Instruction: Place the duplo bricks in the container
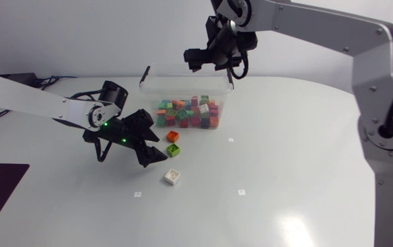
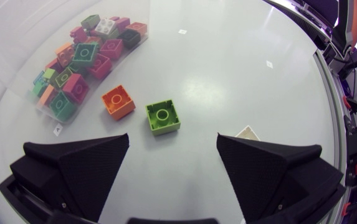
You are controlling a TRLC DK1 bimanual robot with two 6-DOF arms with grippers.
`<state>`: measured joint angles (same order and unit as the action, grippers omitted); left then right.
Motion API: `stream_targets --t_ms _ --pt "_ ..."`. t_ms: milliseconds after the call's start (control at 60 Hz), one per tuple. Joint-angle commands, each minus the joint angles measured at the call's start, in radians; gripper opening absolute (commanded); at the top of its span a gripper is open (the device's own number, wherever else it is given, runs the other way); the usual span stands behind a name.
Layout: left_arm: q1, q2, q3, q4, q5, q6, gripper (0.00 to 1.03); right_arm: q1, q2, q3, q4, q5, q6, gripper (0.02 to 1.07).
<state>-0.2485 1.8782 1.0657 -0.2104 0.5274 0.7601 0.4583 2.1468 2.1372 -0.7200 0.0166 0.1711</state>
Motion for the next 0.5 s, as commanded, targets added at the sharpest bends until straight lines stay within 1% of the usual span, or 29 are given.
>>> stream_targets --t_ms 0,150,233,483 --pt "-0.012 0.032 -0.01 0.028 0.016 -0.018 0.98 0.019 -0.107 -0.111 0.027 0.006 -0.005 1.02" --pt "-0.028 0.058 -0.006 0.083 0.014 -0.056 0.98 0.046 -0.243 -0.301 0.091 0.005 -0.012 1.02" --pt "-0.041 0.087 0.008 0.095 0.003 -0.073 0.98 0.063 -0.312 -0.399 0.119 0.006 -0.012 1.02" --pt "-0.083 0.134 0.042 0.138 -0.041 -0.13 0.96 0.12 -0.484 -0.655 0.163 0.006 -0.015 1.02"
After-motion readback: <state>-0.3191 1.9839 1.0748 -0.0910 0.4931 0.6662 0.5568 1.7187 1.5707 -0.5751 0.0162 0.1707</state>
